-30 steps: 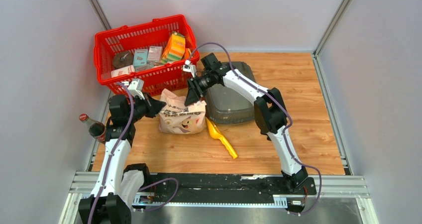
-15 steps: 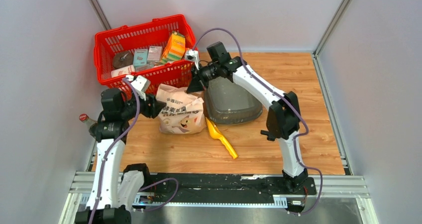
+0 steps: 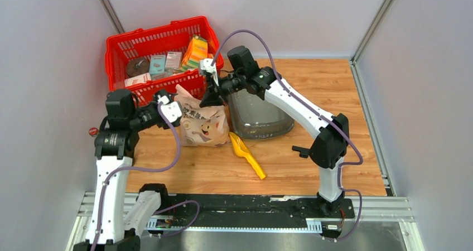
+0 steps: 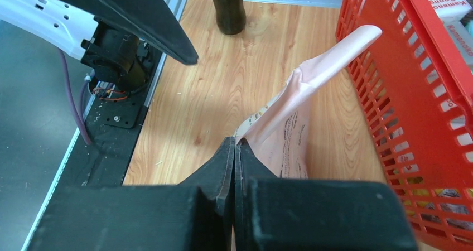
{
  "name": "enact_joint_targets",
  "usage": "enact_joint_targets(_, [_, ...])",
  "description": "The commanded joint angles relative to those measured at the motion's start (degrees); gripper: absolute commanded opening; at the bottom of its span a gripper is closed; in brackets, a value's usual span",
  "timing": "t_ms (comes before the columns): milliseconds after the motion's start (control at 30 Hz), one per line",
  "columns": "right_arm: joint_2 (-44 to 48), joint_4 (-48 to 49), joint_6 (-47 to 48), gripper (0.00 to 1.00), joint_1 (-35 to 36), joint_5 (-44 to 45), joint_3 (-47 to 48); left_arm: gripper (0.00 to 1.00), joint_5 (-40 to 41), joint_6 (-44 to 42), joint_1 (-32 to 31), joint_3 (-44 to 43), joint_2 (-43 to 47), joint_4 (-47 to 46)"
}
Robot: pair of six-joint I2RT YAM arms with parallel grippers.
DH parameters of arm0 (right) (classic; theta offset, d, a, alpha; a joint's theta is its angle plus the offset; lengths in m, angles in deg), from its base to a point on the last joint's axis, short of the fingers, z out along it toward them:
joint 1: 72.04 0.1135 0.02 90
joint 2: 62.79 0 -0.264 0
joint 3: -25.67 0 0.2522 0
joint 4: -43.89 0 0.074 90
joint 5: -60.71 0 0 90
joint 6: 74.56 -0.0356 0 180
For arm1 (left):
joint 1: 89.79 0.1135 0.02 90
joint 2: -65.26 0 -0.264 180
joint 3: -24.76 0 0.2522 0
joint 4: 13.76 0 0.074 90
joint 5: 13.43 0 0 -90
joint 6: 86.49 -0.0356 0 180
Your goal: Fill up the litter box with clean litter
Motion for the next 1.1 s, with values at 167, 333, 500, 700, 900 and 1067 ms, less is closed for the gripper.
enact_joint_targets(167, [2.15,1.42,4.27,0.0,0.02,-1.49,-0.93,0.73,0.42,-20.39,-6.04,-0.96,-8.95,2.21])
enact_joint_targets(333, [1.88,-0.34,6.46,0.0,0.11,-1.75,0.03,0.73,0.77,-22.15,-7.72,-1.75,-10.45,-3.06])
enact_joint_targets(500, [1.44,-0.7,7.17,0.0,0.02,-2.36,1.18,0.73,2.53,-27.32,-7.8,-5.78,-14.91,1.91])
enact_joint_targets(700, [1.79,-1.57,8.66,0.0,-0.42,-2.54,1.18,0.69,3.4,-38.12,-8.42,-13.61,-23.01,19.05])
enact_joint_targets(900, [1.62,-1.31,8.58,0.0,-0.77,-2.72,1.09,0.56,6.13,-42.89,-9.65,-11.86,-23.72,21.53])
enact_joint_targets(1067, [1.53,-0.7,7.44,0.0,-1.12,-2.63,0.65,0.07,8.68,-42.71,-10.18,-9.05,-22.67,19.79])
